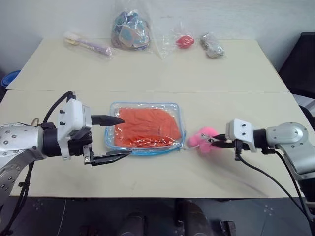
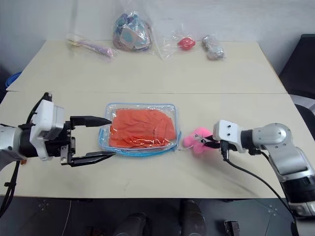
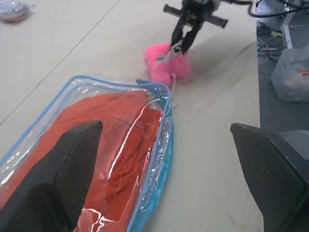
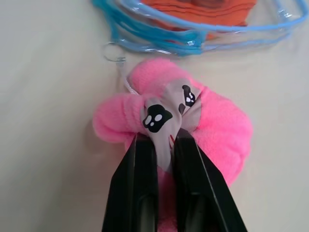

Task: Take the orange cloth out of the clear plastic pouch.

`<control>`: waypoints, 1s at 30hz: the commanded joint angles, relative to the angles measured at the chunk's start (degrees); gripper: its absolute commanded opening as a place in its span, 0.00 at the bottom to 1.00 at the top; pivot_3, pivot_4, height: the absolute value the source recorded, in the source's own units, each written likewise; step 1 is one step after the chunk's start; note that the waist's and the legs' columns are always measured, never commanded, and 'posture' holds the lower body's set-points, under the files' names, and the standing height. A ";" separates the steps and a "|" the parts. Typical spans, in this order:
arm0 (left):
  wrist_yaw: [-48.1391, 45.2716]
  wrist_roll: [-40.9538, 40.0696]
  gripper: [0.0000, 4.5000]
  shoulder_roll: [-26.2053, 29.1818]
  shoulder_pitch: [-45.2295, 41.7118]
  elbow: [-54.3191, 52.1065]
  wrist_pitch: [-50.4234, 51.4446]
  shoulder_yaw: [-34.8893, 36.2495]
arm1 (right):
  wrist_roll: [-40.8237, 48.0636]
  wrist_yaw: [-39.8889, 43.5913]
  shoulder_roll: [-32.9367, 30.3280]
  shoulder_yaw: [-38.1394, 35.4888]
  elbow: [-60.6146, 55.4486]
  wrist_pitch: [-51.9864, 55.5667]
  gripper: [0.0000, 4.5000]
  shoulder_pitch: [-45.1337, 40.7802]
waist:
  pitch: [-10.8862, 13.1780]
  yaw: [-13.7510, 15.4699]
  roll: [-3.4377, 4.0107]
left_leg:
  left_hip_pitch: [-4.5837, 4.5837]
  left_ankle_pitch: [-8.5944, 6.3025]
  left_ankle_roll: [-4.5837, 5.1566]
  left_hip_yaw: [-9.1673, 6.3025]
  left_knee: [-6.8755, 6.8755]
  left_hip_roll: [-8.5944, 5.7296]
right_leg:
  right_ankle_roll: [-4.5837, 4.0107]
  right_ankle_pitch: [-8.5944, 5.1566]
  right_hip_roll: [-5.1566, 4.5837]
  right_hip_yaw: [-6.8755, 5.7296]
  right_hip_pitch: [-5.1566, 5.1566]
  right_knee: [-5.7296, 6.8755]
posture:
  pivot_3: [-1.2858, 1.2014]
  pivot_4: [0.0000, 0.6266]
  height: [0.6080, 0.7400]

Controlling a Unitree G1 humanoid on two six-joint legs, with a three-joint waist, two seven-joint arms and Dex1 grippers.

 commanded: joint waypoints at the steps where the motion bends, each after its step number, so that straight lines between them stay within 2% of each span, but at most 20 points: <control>1: -0.83 1.12 1.00 -0.77 -2.06 0.72 -1.68 -1.18 | 9.01 0.66 -2.37 -4.48 -12.93 9.72 0.01 5.15 | -0.01 -0.03 -0.02 | 0.02 -0.01 -0.02 0.00 0.01 0.02 | 0.00 0.00 0.03 -0.01 0.03 0.00 | 0.52 0.24 1.00; 4: -0.91 1.81 1.00 -1.82 -3.71 1.42 -1.77 -2.96 | 11.04 -2.57 -1.30 -4.06 -19.51 14.13 0.01 8.69 | -0.01 -0.24 -0.02 | 0.12 -0.02 -0.04 0.02 0.01 0.04 | 0.00 0.00 0.06 0.08 0.08 0.05 | 0.52 0.24 1.00; 9: -1.64 2.41 1.00 -2.69 -6.25 1.81 -1.48 -5.60 | 12.98 -9.42 4.16 1.70 -26.85 20.76 0.01 9.67 | -0.01 -0.20 -0.03 | 0.16 -0.03 -0.05 0.03 0.00 0.03 | -0.01 0.01 0.08 0.13 0.06 0.08 | 0.52 0.24 1.00; 14: -2.36 3.81 1.00 -2.79 -7.47 2.99 -1.72 -7.01 | 8.28 -14.04 10.62 9.92 -23.08 21.45 0.01 5.12 | -0.01 -0.24 -0.03 | 0.15 -0.03 -0.05 0.01 0.01 -0.02 | -0.01 0.01 0.07 0.13 0.04 0.07 | 0.52 0.24 1.00; 19: -2.29 5.22 1.00 -3.13 -7.90 3.12 -1.81 -7.82 | 7.14 -15.29 12.77 12.54 -20.44 23.10 0.01 2.84 | -0.03 -0.28 -0.06 | 0.15 -0.03 -0.05 0.05 0.01 -0.01 | -0.01 0.01 0.09 0.11 0.04 0.06 | 0.52 0.24 1.00; 30: -1.50 10.48 1.00 -6.14 -5.99 1.20 -3.94 -11.87 | 12.36 -13.89 11.00 10.12 -23.33 27.34 0.86 4.13 | -0.05 -0.23 -0.09 | 0.16 -0.02 -0.05 0.04 0.01 0.01 | -0.02 0.01 0.10 0.11 0.06 0.07 | 0.52 0.24 1.00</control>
